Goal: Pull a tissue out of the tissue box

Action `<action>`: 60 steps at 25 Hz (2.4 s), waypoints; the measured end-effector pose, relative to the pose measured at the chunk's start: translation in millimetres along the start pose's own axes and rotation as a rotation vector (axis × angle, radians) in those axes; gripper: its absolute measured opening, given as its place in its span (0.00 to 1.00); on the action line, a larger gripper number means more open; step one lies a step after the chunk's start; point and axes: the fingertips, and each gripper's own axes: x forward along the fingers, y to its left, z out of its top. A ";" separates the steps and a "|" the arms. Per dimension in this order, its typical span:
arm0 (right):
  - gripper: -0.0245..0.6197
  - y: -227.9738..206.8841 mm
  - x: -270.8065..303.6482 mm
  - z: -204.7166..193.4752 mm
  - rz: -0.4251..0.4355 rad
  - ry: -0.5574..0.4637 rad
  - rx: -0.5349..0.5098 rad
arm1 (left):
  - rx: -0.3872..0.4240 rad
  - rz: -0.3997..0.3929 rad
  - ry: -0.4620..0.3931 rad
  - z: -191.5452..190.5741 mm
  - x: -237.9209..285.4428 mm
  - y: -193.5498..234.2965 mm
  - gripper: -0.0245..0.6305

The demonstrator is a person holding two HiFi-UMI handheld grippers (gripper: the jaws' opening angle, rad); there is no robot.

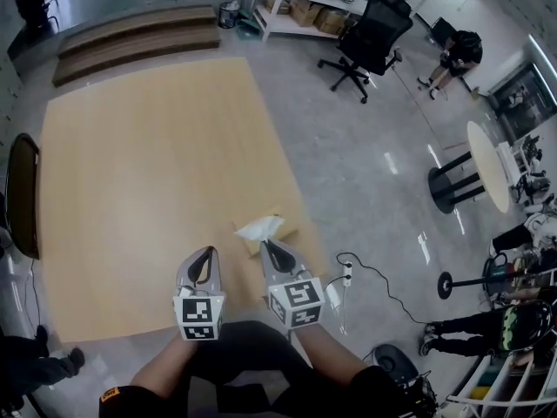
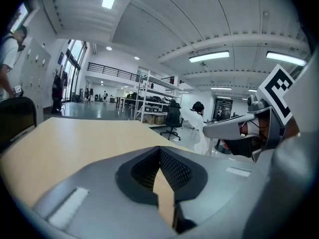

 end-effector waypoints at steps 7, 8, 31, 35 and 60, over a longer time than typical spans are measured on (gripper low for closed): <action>0.04 30.0 -43.0 -40.4 0.052 -0.007 -0.015 | 0.016 0.038 -0.002 -18.2 -50.0 -24.7 0.07; 0.04 35.2 -51.1 -42.5 0.057 -0.012 -0.014 | 0.020 0.043 -0.005 -18.0 -59.1 -27.4 0.07; 0.04 90.2 -197.4 -133.7 0.136 0.011 0.066 | -0.019 0.148 0.066 -85.2 -219.9 -103.0 0.07; 0.04 107.7 -205.2 -132.8 0.148 0.004 0.042 | -0.029 0.152 0.069 -94.5 -235.2 -97.2 0.07; 0.04 274.4 -332.1 -188.5 0.104 -0.001 -0.055 | -0.045 0.157 -0.062 -143.5 -436.9 -82.4 0.07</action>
